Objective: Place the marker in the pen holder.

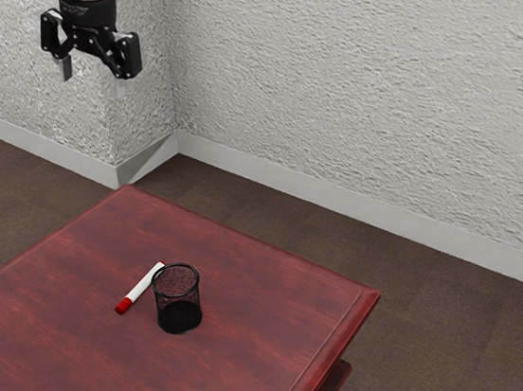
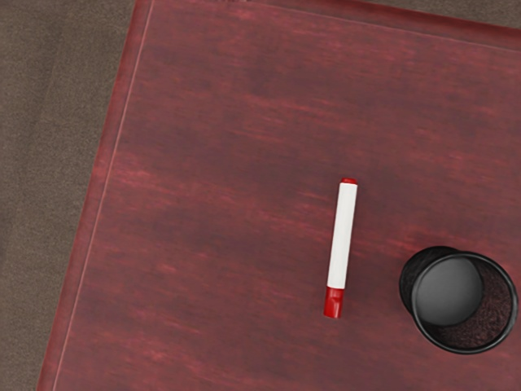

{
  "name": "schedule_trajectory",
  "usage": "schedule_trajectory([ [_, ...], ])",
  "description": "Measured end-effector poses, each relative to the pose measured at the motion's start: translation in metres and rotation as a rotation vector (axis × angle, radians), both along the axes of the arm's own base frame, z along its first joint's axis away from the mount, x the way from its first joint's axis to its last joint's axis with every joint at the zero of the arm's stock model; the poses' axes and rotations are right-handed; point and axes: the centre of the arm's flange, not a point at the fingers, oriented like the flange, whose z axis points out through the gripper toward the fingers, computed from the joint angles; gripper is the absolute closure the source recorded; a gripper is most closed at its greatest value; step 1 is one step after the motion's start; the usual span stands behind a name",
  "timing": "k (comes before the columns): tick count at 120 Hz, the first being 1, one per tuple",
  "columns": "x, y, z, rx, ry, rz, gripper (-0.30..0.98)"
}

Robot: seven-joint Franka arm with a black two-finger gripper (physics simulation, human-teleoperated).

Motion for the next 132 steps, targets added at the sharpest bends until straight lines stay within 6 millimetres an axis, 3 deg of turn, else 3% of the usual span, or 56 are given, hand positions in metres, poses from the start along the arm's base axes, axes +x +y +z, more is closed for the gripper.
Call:
schedule_trajectory([
  [25,-0.007,0.000,-0.001,-0.001,0.004,0.002,0.00],
  [29,-0.008,0.001,-0.016,-0.001,0.031,0.003,0.00],
  [42,-0.012,0.001,-0.120,-0.025,0.180,-0.005,0.00],
  [50,-0.014,-0.002,-0.157,-0.049,0.221,-0.007,0.00],
  [75,0.003,-0.007,-0.209,-0.088,0.243,-0.008,0.00],
  [102,-0.002,-0.008,-0.269,-0.103,0.267,-0.011,0.00],
  [132,0.001,-0.010,-0.313,-0.108,0.229,-0.024,0.05],
])
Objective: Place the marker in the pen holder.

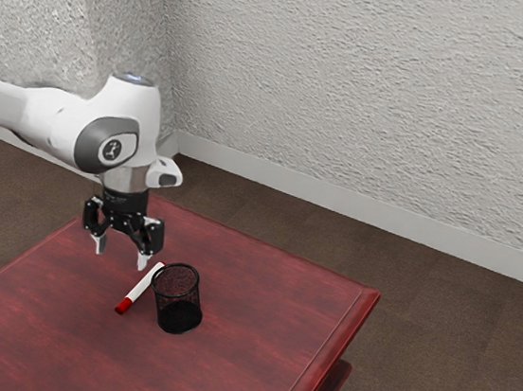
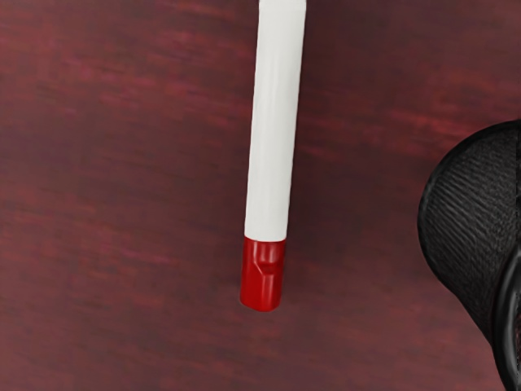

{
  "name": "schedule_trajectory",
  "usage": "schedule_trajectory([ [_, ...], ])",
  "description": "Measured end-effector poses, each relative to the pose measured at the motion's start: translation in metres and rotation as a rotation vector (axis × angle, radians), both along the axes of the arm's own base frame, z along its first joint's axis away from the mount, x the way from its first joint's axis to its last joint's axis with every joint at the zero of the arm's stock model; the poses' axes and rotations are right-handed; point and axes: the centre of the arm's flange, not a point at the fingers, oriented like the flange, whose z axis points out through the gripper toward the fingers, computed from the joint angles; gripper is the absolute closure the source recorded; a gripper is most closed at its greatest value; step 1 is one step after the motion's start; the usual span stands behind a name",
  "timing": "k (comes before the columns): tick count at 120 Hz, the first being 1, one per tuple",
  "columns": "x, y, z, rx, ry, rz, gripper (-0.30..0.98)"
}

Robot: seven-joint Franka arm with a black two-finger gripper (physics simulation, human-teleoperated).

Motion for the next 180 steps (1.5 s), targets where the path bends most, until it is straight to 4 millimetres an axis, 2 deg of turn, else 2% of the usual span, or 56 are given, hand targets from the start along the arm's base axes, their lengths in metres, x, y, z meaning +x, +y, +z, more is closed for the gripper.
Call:
schedule_trajectory([
  [19,0.005,-0.002,-0.009,-0.018,-0.031,0.008,0.23],
  [43,0.011,-0.003,-0.014,-0.026,-0.054,0.011,0.33],
  [69,0.016,-0.004,-0.032,-0.057,-0.052,0.039,0.36],
  [105,0.036,0.012,-0.054,-0.069,-0.057,0.058,0.37],
  [130,0.041,0.013,-0.060,-0.077,-0.057,0.046,0.39],
  [180,0.056,0.029,-0.079,-0.114,-0.064,0.048,0.42],
])
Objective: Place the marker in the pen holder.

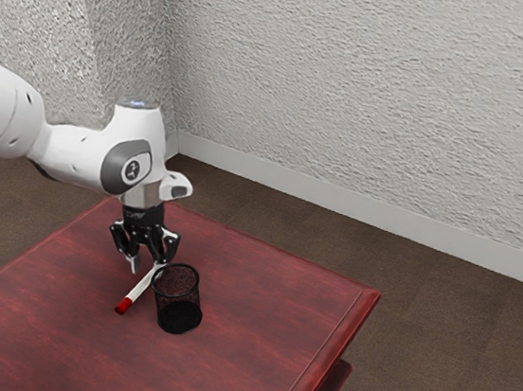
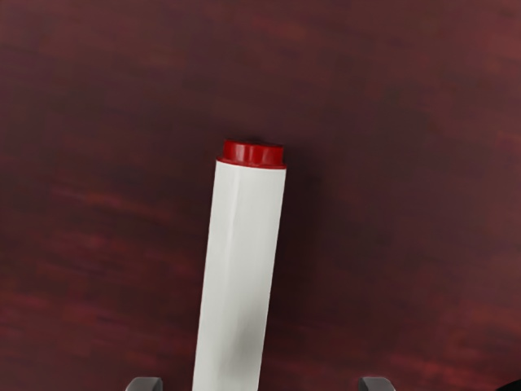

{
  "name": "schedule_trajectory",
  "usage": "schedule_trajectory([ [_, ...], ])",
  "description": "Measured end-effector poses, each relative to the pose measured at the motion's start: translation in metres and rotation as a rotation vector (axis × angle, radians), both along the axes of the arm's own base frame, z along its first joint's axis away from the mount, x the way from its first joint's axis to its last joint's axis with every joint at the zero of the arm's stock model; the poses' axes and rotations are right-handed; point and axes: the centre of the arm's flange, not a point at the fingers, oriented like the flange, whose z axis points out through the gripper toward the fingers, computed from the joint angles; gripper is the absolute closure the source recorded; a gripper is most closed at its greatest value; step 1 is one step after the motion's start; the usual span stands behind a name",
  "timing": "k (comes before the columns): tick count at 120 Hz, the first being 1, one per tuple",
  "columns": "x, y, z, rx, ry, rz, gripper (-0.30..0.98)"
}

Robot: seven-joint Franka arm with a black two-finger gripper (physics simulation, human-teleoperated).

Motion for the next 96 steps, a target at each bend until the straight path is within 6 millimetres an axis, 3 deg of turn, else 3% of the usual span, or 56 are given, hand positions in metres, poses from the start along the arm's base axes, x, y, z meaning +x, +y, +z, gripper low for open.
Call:
schedule_trajectory([
  [96,0.018,0.020,-0.022,-0.042,-0.001,-0.065,0.41],
])
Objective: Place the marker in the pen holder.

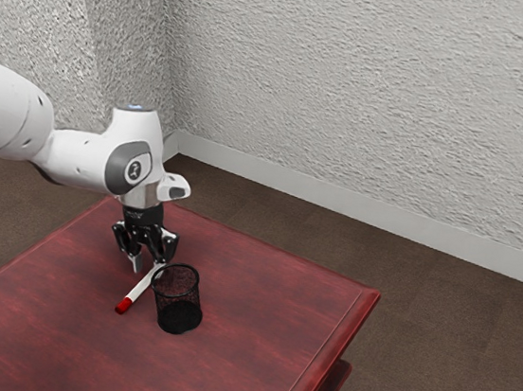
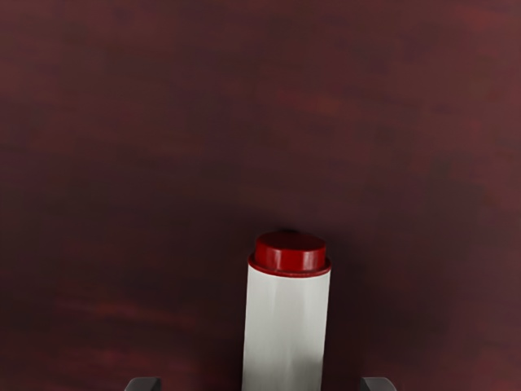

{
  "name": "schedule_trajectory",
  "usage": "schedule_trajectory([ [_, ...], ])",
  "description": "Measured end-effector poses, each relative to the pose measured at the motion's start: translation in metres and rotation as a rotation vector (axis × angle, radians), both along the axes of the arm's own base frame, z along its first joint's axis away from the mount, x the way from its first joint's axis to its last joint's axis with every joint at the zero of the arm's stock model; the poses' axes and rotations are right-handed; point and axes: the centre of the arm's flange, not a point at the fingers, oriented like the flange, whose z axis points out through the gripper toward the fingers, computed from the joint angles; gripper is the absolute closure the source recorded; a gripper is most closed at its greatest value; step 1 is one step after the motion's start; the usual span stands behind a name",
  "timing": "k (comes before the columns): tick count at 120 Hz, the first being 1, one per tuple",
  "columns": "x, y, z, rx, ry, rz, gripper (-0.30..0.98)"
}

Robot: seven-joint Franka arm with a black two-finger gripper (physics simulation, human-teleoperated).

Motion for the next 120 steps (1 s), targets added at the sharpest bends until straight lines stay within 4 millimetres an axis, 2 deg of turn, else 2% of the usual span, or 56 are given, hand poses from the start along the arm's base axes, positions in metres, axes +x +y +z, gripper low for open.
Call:
schedule_trajectory([
  [12,0.000,0.000,-0.001,-0.007,-0.001,-0.005,0.43],
  [43,0.001,0.001,-0.001,-0.015,-0.012,-0.028,0.64],
  [92,-0.001,-0.001,-0.004,-0.048,-0.019,-0.016,0.73],
  [104,0.000,0.000,0.006,-0.040,-0.036,-0.022,0.76],
  [120,0.005,0.000,0.053,0.013,-0.109,-0.068,0.78],
])
